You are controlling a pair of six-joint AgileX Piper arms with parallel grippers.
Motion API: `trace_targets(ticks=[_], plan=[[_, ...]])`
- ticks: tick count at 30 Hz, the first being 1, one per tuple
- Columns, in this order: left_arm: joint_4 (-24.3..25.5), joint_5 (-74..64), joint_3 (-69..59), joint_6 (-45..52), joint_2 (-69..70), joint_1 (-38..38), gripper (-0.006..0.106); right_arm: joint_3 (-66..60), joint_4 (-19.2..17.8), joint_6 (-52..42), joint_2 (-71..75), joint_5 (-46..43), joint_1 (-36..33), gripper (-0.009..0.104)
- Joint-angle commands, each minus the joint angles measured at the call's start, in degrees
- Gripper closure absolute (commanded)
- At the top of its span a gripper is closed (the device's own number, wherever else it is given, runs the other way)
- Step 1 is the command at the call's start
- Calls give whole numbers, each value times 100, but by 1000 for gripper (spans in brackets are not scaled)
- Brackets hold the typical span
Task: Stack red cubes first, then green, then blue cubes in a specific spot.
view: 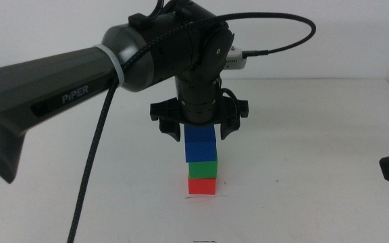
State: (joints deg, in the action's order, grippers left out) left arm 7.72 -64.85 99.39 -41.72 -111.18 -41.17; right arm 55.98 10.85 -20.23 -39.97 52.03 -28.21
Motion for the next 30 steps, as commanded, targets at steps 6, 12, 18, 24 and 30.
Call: trace_targets(ticks=[6, 12, 18, 24, 30], plan=[[9, -160, 660, 286, 442, -8, 10, 133, 7, -65, -4, -364, 52, 19], [208, -970, 1102, 385, 675, -8, 10, 133, 7, -65, -4, -364, 52, 19], [678, -1042, 1133, 419, 1302, -8, 10, 133, 7, -65, -4, -364, 52, 19], [1238, -1042, 1096, 1161, 2149, -8, 10, 133, 7, -65, -4, -364, 52, 19], [1371, -998, 563, 1689, 3288, 691, 10, 133, 5, -65, -4, -362, 52, 19]])
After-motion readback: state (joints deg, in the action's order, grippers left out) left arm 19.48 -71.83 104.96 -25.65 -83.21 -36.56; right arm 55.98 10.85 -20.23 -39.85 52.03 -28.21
